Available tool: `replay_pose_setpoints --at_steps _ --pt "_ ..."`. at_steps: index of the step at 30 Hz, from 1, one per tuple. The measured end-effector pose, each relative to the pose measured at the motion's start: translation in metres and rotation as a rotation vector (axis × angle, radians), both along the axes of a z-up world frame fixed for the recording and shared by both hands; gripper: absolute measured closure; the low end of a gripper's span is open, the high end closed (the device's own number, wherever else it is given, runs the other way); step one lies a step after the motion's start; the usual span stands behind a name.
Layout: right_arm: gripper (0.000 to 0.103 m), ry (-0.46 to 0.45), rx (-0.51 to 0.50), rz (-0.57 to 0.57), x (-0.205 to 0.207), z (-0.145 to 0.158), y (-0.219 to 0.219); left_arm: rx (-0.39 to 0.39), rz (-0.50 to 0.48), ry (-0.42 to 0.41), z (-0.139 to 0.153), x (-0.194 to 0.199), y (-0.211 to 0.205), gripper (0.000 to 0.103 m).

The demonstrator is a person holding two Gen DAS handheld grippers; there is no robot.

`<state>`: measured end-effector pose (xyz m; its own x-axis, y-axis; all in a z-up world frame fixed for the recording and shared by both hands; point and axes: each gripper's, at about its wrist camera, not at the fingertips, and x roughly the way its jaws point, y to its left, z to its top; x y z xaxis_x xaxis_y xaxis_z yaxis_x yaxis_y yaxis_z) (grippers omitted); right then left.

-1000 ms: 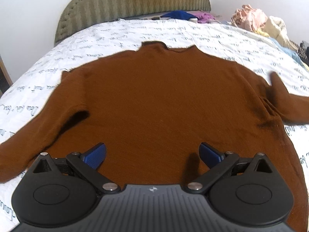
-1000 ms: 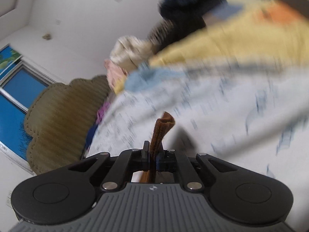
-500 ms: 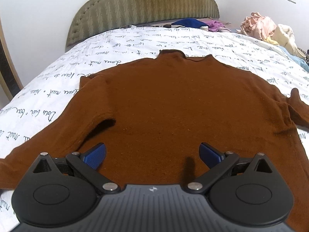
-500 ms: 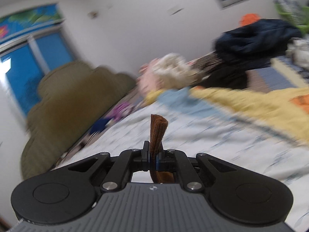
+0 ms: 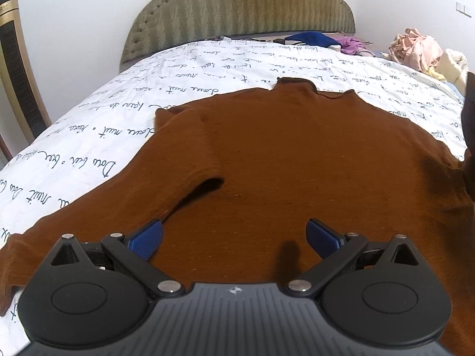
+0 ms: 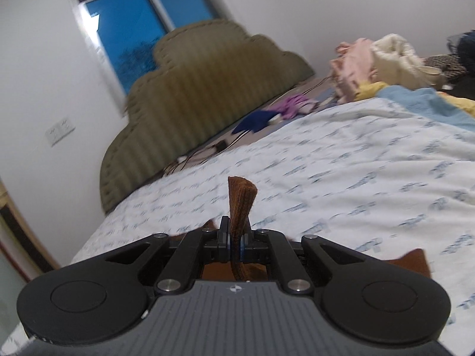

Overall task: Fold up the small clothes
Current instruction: 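Lift the sleeve with the right gripper and carry it across the sweater body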

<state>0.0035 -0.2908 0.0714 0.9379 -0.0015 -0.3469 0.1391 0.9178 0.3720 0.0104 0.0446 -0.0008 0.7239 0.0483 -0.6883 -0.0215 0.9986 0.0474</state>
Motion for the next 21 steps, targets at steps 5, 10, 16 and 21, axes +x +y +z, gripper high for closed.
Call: replay_pose_setpoints --at_steps 5,10,16,21 --pt "0.094 0.032 0.005 0.041 0.015 -0.007 0.024 -0.001 0.003 0.009 -0.003 0.001 0.002 0.000" --pt "0.094 0.058 0.002 0.068 0.029 -0.013 0.038 0.002 0.001 0.012 -0.004 0.001 0.003 0.000" --pt "0.094 0.080 -0.016 0.104 0.044 -0.015 0.057 0.001 -0.001 0.017 -0.006 0.001 0.003 0.000" --pt "0.094 0.093 -0.048 0.138 0.058 -0.016 0.078 0.004 -0.017 0.014 -0.006 -0.001 0.004 0.000"
